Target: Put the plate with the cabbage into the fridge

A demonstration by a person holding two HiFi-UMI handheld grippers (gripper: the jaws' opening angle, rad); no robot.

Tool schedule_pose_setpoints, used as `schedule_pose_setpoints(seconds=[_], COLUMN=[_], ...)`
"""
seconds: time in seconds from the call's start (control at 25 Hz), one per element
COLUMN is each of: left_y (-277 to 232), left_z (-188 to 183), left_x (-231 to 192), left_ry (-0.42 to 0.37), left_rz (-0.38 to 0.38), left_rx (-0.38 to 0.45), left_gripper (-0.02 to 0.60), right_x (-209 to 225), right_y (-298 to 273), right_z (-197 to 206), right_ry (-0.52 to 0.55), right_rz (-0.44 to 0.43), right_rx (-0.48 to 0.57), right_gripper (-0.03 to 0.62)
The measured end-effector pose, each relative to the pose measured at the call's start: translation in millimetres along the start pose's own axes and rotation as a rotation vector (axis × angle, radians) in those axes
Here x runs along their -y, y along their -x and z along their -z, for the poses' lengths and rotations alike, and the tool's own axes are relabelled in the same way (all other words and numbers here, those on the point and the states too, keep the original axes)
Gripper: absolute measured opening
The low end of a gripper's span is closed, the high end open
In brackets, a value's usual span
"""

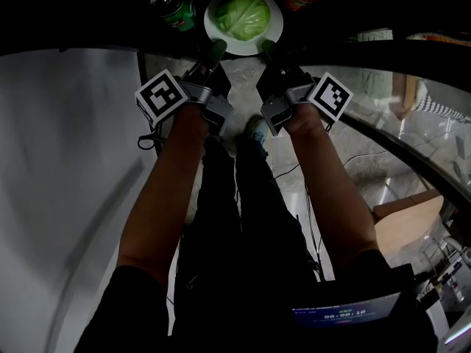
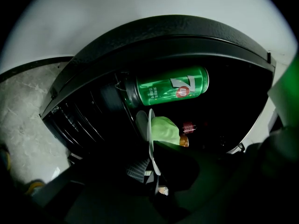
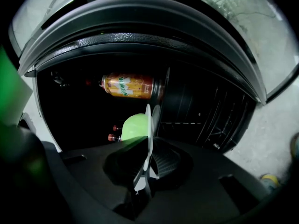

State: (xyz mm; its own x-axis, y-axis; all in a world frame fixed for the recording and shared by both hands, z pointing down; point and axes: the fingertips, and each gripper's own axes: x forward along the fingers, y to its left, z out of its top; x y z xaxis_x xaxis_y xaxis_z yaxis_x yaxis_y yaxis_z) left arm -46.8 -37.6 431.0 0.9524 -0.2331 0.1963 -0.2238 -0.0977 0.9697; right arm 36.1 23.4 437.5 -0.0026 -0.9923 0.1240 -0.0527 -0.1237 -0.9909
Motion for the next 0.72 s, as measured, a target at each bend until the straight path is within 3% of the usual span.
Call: schedule_pose_setpoints(seconds=[0.4,0.48,0.6,0.72], left_y=[5.3,11.5,19.5,21.1], left_z=[-4.4,-7.6,-13.1,-14.5], left_x=[-8.2,-11.3,-8.6,-3.7], left_ry=[0.010,-0.044,-0.148,-0.352], left_rz=[0.023,-0.014,-0.060,-0.124], left_rx=[0.020,0.019,0.040,0.030], left_gripper=[0.015,0.015,0.015,0.015], right_x=[8.7,4.5,-6.0,-5.8], right_y=[11.6,15.6,17.4,18.6], right_z=[-2.8,-3.0,-1.0,1.8], right_ry=[0.024,0.088,0.281,0.509], right_rz=[-0.002,0.000,0.018,0.085], right_rx=[0.019,0.013,-0.009,-0.035], right_gripper=[0.018,0.018,0.018,0.018])
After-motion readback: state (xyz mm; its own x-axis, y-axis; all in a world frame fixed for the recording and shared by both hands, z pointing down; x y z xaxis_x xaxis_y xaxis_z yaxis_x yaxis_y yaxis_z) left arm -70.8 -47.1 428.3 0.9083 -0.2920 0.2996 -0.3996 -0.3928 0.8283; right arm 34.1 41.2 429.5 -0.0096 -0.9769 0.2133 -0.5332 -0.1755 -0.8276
